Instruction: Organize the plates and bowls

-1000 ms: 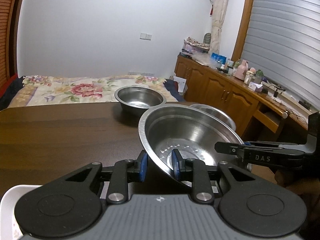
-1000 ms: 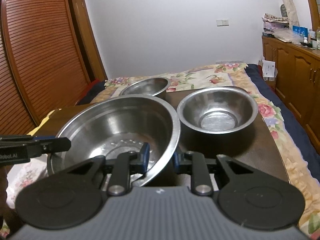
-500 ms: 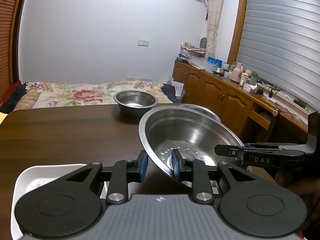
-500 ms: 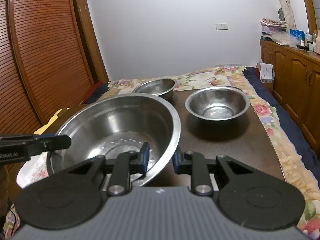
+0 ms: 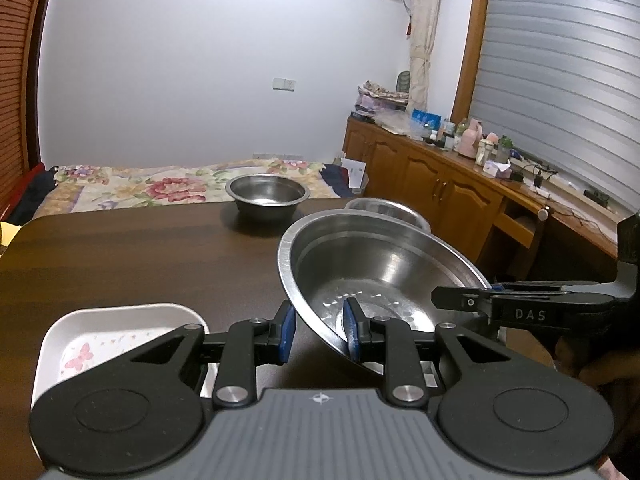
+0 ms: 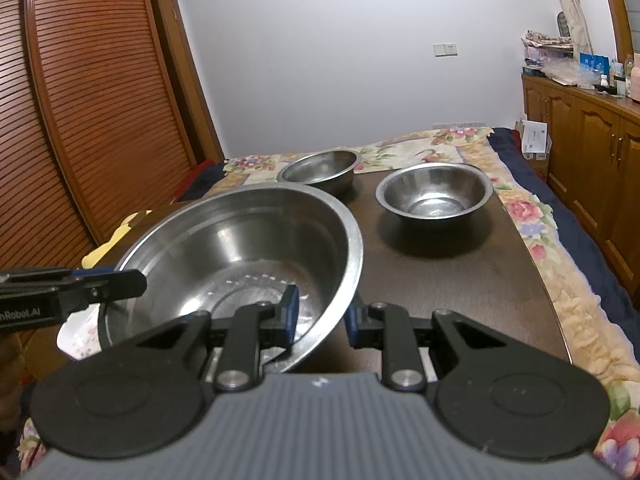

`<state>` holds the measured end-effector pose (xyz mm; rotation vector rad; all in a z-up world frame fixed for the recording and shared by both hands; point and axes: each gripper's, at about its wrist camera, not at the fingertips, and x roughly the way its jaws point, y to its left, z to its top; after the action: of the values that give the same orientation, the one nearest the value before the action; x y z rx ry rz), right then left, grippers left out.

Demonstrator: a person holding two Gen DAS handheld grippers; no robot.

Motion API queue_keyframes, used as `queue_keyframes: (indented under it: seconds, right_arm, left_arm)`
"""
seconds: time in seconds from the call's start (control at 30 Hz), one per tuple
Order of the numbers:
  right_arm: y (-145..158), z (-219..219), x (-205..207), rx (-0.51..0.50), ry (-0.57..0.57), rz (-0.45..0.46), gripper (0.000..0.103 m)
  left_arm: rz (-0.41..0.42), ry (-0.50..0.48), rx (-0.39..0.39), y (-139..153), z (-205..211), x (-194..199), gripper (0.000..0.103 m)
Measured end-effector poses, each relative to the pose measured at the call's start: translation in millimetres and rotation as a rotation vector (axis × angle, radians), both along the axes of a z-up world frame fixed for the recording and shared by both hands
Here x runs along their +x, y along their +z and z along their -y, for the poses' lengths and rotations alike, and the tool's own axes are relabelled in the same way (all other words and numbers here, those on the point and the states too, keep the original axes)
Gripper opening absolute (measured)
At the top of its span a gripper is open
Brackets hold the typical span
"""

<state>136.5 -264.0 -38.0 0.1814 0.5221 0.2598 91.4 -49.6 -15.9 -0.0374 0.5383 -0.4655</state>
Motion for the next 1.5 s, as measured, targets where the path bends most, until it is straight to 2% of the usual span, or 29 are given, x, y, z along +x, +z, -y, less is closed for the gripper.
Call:
queue_keyframes:
  seconds: [1.0, 1.5]
  right_arm:
    - [-26.2, -7.0, -6.8, 0.007, -0.014, -0.06, 0.025]
    - [-26.9, -5.5, -4.1, 0.0, -0.012, -0.062, 0.025]
  left_arm:
    - [-0.085, 0.009, 0.026, -34.1, 0.6, 1.7, 0.028]
    - [-0.07, -0.004, 0.042, -36.0, 6.9, 5.6, 0.031]
